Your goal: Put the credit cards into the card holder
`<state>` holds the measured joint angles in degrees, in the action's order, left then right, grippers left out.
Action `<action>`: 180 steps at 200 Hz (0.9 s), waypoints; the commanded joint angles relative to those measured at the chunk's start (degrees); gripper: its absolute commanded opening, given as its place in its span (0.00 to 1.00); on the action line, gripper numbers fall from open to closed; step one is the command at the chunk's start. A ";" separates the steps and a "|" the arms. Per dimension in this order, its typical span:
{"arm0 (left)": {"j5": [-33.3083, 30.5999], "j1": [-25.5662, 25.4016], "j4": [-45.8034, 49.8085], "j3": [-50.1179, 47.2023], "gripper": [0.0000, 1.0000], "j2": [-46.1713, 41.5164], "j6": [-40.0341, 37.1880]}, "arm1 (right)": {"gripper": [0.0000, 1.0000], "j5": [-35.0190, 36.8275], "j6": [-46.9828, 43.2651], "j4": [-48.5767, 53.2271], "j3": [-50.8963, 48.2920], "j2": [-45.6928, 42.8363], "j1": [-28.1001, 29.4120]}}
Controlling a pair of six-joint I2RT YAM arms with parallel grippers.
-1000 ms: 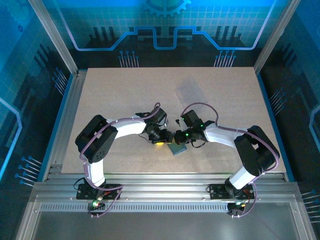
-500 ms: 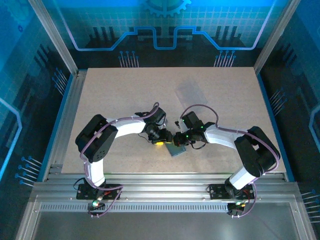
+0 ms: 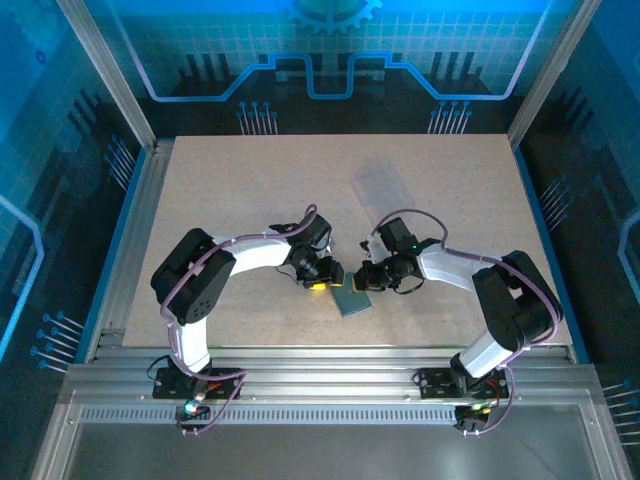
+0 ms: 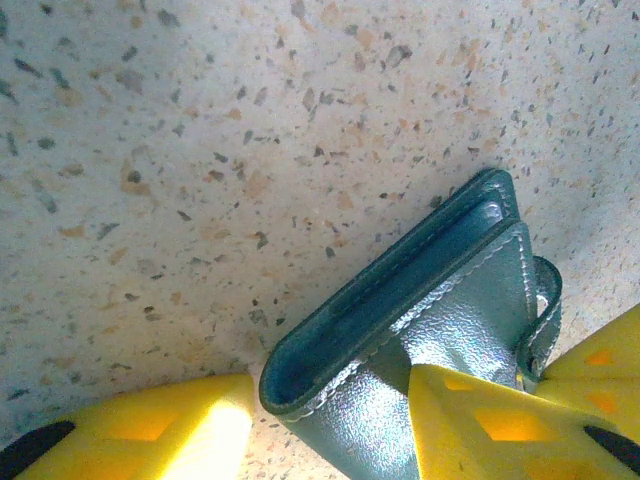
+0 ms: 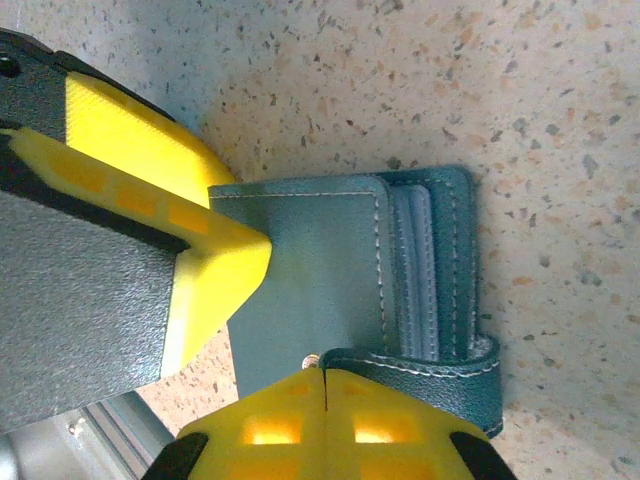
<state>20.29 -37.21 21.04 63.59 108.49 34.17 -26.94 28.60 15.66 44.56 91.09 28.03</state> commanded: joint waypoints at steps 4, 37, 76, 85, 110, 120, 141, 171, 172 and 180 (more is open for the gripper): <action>1.68 -2.05 -6.44 -1.89 0.48 6.83 -0.23 | 0.00 -4.33 1.31 0.65 -0.61 0.64 -0.70; 1.59 -2.27 -6.11 -1.72 0.47 6.77 -0.51 | 0.00 -6.87 2.68 -1.24 -0.46 1.02 -1.09; 1.07 -2.59 -5.76 -1.47 0.47 6.82 -0.60 | 0.00 -6.94 2.43 -0.76 0.08 1.41 -1.10; 1.02 -2.81 -5.66 -1.42 0.47 6.90 -0.55 | 0.00 -6.99 2.41 -0.82 0.07 1.59 -1.05; 0.82 -3.19 -5.57 -1.10 0.47 7.31 -0.53 | 0.00 -7.16 2.43 -1.06 0.06 1.91 -0.79; 0.80 -3.39 -5.57 -0.94 0.47 7.46 -0.51 | 0.00 -7.08 2.34 -1.07 0.10 2.24 -0.68; 0.63 -3.74 -5.39 -0.58 0.46 7.96 -0.51 | 0.00 -7.33 2.69 -1.72 0.34 3.03 -0.23; 0.45 -4.03 -5.26 -0.31 0.46 8.26 -0.43 | 0.00 -7.81 3.43 -2.85 0.69 3.99 0.43; 0.45 -4.07 -5.24 -0.31 0.46 8.29 -0.42 | 0.00 -7.84 3.45 -2.88 0.70 4.00 0.44; 0.45 -4.10 -5.22 -0.23 0.46 8.27 -0.38 | 0.00 -7.94 3.57 -3.00 0.78 4.10 0.53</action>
<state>20.23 -37.30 22.63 64.79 109.32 34.15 -32.60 31.09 13.50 44.58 93.86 27.73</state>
